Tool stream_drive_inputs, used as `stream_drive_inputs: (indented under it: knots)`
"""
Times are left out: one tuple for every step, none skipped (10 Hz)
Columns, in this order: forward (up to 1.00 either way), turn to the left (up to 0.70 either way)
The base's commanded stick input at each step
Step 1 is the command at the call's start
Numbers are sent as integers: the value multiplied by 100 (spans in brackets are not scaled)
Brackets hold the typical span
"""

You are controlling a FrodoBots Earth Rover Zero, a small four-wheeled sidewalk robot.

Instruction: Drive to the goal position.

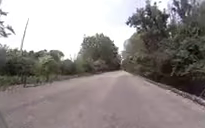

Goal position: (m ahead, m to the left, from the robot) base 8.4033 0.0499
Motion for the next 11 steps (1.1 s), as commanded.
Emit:
stream_drive_inputs:
  knots:
    - [50,0]
    - [50,0]
    - [50,0]
    - [50,0]
    - [50,0]
    - [50,0]
    - [50,0]
    - [50,0]
    - [50,0]
    - [50,0]
    - [50,0]
